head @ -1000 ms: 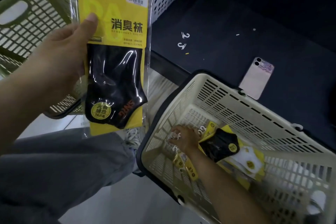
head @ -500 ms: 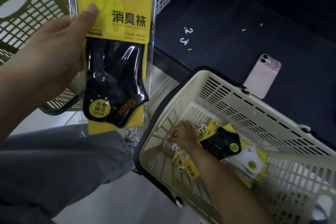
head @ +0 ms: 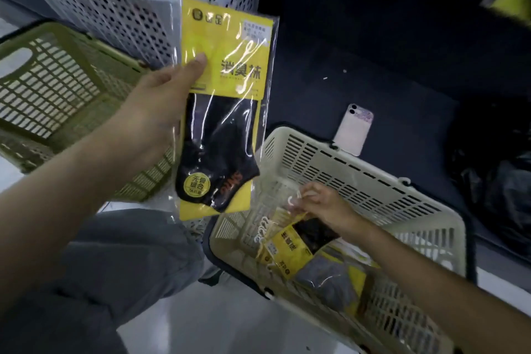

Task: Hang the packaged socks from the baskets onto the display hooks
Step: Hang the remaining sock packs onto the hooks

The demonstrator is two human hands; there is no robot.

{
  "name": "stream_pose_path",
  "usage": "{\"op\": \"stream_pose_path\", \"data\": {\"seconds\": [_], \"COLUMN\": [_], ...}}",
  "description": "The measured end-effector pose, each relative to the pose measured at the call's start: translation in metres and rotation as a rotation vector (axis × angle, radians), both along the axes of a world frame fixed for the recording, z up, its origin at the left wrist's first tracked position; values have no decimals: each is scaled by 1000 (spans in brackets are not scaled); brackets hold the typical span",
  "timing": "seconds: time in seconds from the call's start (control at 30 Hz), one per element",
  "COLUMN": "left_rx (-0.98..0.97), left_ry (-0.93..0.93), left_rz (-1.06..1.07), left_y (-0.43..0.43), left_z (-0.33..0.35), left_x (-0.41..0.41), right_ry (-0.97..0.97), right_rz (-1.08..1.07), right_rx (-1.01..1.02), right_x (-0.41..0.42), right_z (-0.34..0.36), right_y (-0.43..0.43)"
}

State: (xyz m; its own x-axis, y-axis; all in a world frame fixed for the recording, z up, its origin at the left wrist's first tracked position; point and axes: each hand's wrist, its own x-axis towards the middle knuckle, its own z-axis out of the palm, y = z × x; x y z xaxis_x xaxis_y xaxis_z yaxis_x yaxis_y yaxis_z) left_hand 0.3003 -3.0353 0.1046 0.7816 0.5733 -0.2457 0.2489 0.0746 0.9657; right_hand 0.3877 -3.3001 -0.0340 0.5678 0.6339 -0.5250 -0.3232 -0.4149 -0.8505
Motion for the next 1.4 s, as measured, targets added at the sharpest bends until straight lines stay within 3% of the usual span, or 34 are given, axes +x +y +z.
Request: {"op": "stream_pose_path", "data": {"seconds": [0.17, 0.33, 0.5, 0.73, 0.97, 1.1, 1.4], "left_rx": [-96, -131, -106, -100, 108, 147, 69], "left_ry": [18, 20, -9, -68, -170, -225, -240], "left_rz": [-145, -241, -345, -431, -577, -708, -852], "left_y": [-49, -85, -107, -133, -148, -150, -156], "left_z": [19, 26, 26, 29, 31, 32, 36], "left_x": [-2, -6, -2, 2, -1, -5, -7], "right_ry": [-171, -270, -328, -495, -534, -737, -595], "right_rz": [-165, -284, -425, -411, -392, -421, -379], "right_rx": [86, 130, 201, 258, 332, 288, 338], "right_x": [-2, -22, -34, -28, -22, -20, -31], "right_z": [104, 153, 172, 193, 211, 222, 220], "right_y": [-45, -71, -95, -86, -87, -92, -83]}}
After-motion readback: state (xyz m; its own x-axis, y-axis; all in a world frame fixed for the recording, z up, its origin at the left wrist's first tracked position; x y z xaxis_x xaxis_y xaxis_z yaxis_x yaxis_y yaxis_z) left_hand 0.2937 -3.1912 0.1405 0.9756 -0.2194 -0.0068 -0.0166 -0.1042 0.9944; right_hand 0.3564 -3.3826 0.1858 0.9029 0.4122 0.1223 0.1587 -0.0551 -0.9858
